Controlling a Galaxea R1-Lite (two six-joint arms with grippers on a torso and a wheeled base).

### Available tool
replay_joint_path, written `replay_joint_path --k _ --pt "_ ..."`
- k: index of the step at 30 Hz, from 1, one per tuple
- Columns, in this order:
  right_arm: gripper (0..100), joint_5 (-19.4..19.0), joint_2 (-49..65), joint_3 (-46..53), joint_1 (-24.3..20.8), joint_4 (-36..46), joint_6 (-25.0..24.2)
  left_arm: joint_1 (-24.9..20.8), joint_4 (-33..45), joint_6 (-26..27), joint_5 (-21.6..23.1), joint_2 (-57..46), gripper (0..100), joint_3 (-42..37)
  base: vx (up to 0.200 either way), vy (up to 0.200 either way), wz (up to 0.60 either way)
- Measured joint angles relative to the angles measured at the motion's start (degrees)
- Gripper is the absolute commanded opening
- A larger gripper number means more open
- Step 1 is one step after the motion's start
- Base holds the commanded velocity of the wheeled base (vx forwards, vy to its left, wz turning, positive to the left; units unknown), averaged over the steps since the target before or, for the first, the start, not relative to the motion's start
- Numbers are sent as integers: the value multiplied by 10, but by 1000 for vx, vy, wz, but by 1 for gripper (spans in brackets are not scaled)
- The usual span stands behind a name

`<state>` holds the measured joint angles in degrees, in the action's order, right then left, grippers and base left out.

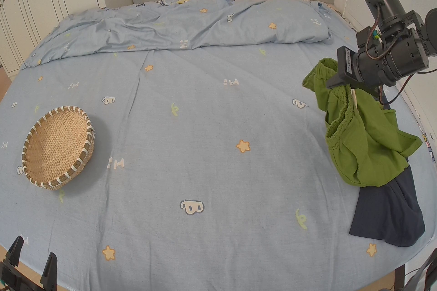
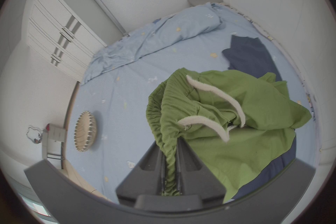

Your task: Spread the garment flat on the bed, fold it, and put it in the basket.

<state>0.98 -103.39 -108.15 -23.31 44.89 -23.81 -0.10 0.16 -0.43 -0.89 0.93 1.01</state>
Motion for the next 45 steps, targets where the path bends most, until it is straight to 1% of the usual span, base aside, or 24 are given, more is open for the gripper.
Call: replay_joint_path --k 3,5,10,13,17,20,23,25,28,29,34,38,45 --pt "0 -2 10 23 -28 -25 -7 0 0 0 0 0 100 0 0 0 0" --pt "0 -2 19 53 -61 -54 -14 0 0 0 0 0 100 0 0 0 0" --pt "0 -1 33 99 -127 -77 -28 0 0 0 0 0 100 0 0 0 0" --pt "0 -2 38 112 -169 -90 -34 0 0 0 0 0 100 0 0 0 0" --pt "0 0 36 115 -212 -147 -50 0 0 0 0 0 100 0 0 0 0" --pt "0 9 23 114 -233 -202 -60 0 0 0 0 0 100 0 0 0 0" --pt "0 27 3 107 -250 -259 -71 0 0 0 0 0 100 0 0 0 0" --pt "0 34 -13 99 -258 -277 -76 0 0 0 0 0 100 0 0 0 0" --pt "0 40 -40 82 -263 -282 -79 0 0 0 0 0 100 0 0 0 0" --pt "100 40 -50 75 -264 -282 -79 0 0 0 0 0 100 0 0 0 0" --pt "100 42 -96 52 -264 -269 -76 0 0 0 0 0 100 0 0 0 0" --pt "100 43 -128 46 -264 -251 -60 0 0 0 0 0 100 0 0 0 0" --pt "100 49 -159 42 -265 -232 -51 0 0 6 4 0 100 0 0 0 0"
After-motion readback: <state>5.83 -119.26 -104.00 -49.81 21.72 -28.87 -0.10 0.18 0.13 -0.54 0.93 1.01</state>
